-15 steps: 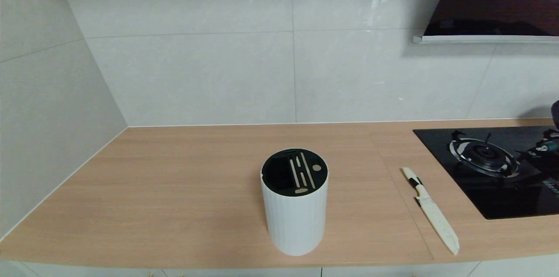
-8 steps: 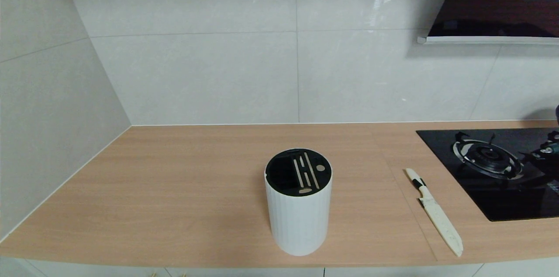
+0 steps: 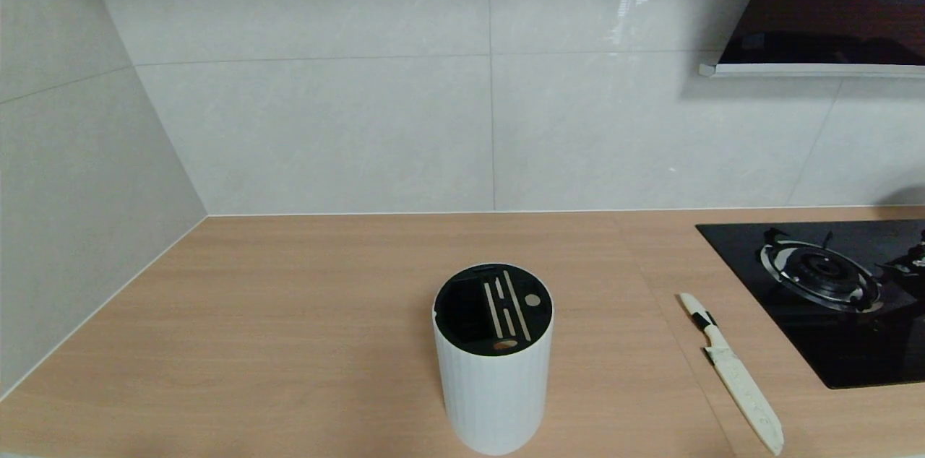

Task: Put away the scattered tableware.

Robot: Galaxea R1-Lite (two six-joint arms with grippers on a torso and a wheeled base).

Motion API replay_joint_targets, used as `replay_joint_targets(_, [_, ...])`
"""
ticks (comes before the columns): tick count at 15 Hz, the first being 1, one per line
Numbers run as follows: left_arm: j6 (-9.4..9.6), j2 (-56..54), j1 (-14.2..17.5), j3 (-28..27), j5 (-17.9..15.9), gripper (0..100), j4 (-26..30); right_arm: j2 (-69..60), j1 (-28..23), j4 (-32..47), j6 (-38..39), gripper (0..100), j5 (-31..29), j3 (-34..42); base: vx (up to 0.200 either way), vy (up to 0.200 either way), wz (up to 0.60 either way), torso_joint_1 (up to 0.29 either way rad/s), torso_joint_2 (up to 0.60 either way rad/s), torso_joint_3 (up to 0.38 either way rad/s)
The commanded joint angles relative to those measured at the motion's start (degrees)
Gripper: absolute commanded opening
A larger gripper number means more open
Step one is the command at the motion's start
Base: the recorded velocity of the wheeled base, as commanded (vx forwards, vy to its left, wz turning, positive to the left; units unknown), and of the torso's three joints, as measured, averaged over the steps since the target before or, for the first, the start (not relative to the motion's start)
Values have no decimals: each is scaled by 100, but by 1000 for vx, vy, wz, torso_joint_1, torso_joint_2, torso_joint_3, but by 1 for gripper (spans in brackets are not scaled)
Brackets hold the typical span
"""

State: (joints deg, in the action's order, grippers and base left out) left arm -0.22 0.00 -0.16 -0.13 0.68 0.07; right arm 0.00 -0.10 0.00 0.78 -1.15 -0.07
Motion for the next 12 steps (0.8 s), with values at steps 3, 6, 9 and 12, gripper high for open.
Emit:
replay_joint_targets(3, [-4,0,-2,5,2,100,1,9,1,0,-43,100,9,7,0,0,0,0,0,0])
replay_joint_targets(6, [-4,0,-2,-4,2,100,1,0,1,0,-78,100,9,7,0,0,0,0,0,0])
replay_joint_targets(9, [-4,0,-2,-4,2,100,1,237,10,-18,-368,100,97,-133,0,0,0,0,0,0])
replay_joint_targets(12, [4,0,-2,-4,2,100,1,1644,238,9,203,100,466,-1627,0,0,0,0,0,0])
